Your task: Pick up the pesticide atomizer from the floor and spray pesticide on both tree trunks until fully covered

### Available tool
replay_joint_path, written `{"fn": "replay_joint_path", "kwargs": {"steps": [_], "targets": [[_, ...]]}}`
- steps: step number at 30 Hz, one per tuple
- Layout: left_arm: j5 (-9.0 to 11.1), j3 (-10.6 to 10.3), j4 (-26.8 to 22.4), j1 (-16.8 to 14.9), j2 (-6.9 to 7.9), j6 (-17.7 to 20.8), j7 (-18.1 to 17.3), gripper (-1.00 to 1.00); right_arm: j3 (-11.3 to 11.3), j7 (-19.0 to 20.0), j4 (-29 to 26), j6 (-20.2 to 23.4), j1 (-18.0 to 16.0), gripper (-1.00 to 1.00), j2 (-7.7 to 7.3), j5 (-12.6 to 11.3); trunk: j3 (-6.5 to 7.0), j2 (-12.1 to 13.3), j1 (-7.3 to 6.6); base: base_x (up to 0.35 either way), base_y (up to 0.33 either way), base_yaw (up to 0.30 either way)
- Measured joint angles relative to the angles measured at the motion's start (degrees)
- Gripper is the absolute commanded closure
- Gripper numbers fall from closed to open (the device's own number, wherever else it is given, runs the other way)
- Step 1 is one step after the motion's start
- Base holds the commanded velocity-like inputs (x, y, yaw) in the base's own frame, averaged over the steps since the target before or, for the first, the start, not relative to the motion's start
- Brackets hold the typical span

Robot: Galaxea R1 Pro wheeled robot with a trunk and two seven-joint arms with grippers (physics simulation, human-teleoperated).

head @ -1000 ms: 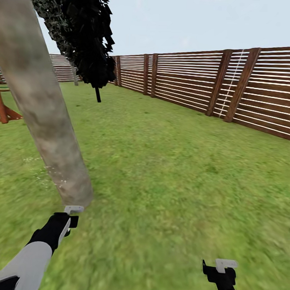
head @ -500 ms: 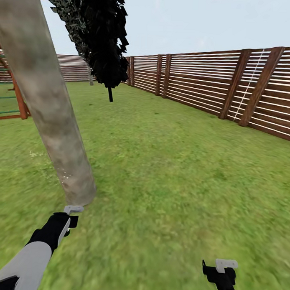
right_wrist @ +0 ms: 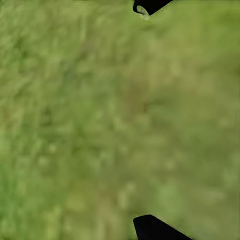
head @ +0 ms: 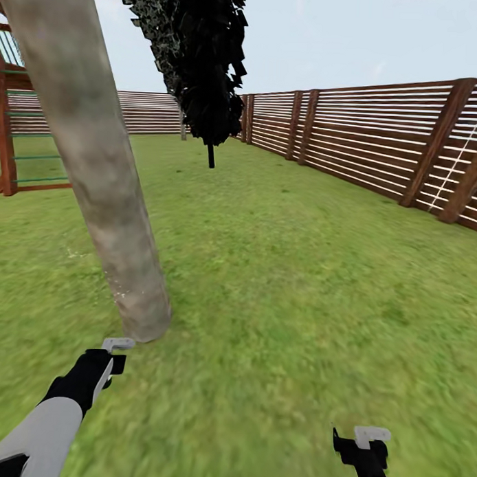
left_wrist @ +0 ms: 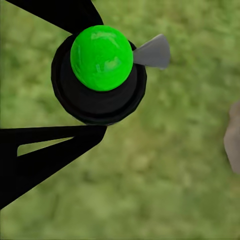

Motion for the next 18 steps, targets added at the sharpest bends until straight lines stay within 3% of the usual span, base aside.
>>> {"fn": "replay_joint_path", "kwargs": {"steps": [4, 13, 18], "targets": [[0.03, 0.00, 0.00, 0.00, -0.08, 0.00, 0.00, 1.00, 0.00, 0.00, 0.00, 0.00, 0.00, -1.00, 0.00, 0.00, 0.00, 0.00, 0.00, 0.242, -0.183, 0.249], [0.11, 0.03, 0.05, 0.00, -0.29, -0.02, 0.00, 1.00, 0.00, 0.00, 0.01, 0.00, 0.00, -1.00, 0.00, 0.00, 0.00, 0.00, 0.00, 0.232, -0.190, 0.015], [0.17, 0.08, 0.02, 0.00, -0.62, -0.05, -0.01, 1.00, 0.00, 0.00, 0.02, 0.00, 0.00, -1.00, 0.00, 0.00, 0.00, 0.00, 0.00, 0.003, -0.267, 0.156]]}}
